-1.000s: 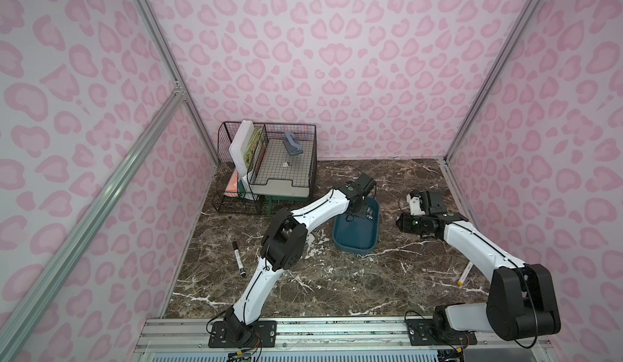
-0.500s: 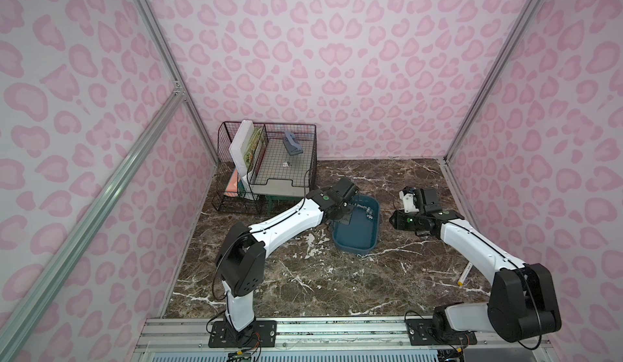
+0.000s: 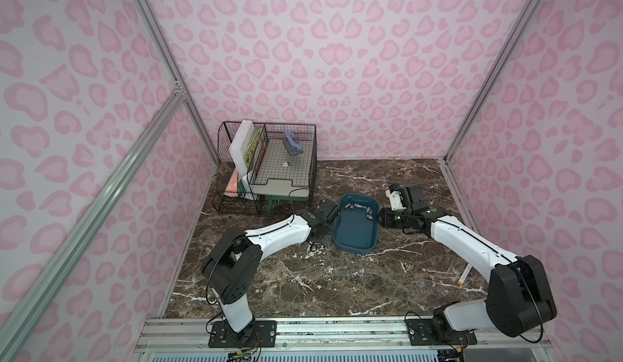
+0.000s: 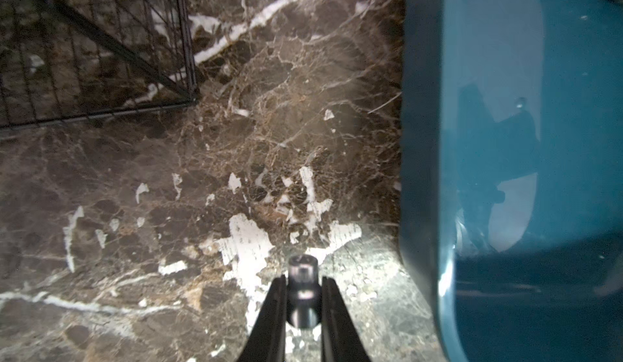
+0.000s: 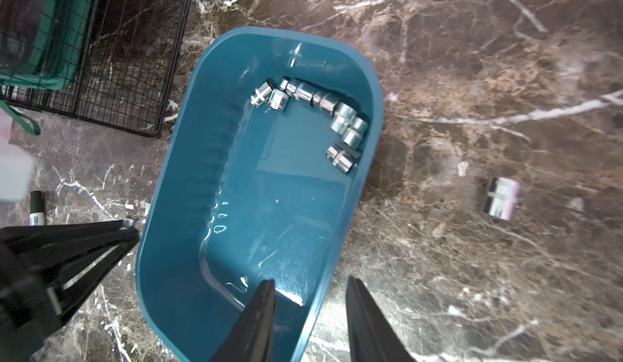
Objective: Take out the socket from the storage box
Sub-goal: Place the socket head at the center of the board.
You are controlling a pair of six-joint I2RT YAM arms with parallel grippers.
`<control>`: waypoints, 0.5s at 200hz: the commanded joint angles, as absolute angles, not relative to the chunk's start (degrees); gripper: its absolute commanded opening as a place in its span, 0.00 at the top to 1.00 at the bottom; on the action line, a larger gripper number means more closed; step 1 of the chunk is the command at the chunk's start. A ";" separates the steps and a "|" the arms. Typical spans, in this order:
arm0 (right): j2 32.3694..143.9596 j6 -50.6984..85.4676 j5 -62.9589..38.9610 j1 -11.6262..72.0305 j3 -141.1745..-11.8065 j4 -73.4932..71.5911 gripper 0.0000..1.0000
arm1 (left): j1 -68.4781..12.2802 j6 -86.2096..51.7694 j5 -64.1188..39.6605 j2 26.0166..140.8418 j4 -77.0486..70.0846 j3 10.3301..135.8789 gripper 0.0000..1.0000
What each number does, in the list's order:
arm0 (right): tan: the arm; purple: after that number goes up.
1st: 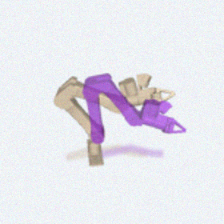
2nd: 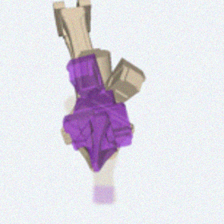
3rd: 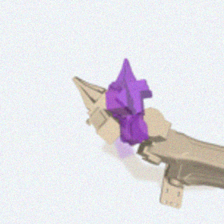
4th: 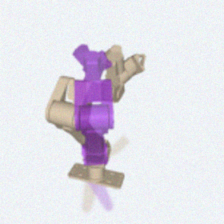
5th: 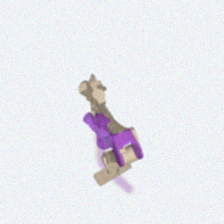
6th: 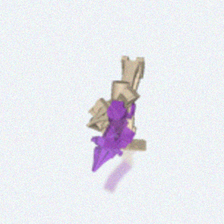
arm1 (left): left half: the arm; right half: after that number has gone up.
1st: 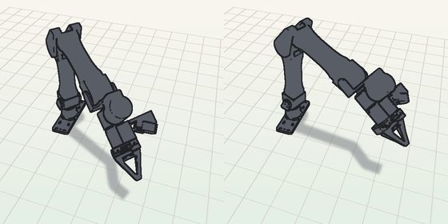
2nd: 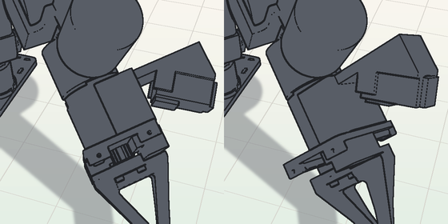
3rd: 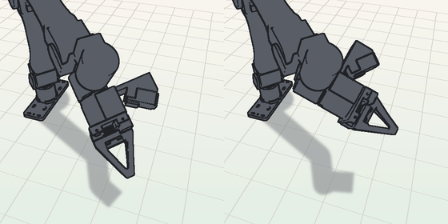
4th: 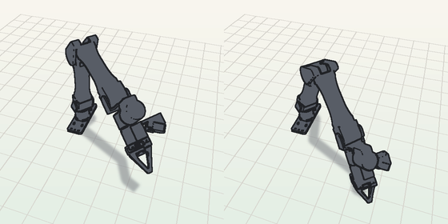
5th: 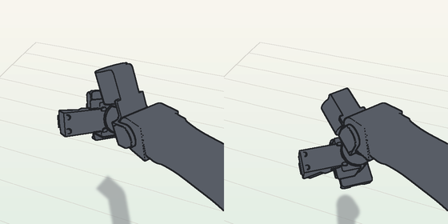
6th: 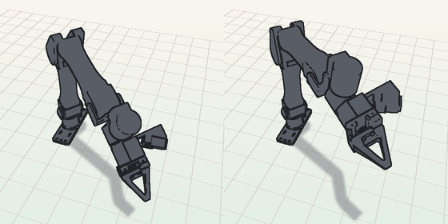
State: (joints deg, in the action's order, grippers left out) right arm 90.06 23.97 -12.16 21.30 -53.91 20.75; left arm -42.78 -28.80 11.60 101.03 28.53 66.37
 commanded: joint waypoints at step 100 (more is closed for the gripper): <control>91.41 26.20 -11.55 23.62 -55.00 18.81 0.59 | -41.39 -33.04 11.07 105.38 21.09 64.21 0.83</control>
State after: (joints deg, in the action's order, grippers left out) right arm 91.26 25.76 -12.16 23.44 -54.30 20.10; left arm -41.58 -31.77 10.35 105.21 22.22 64.66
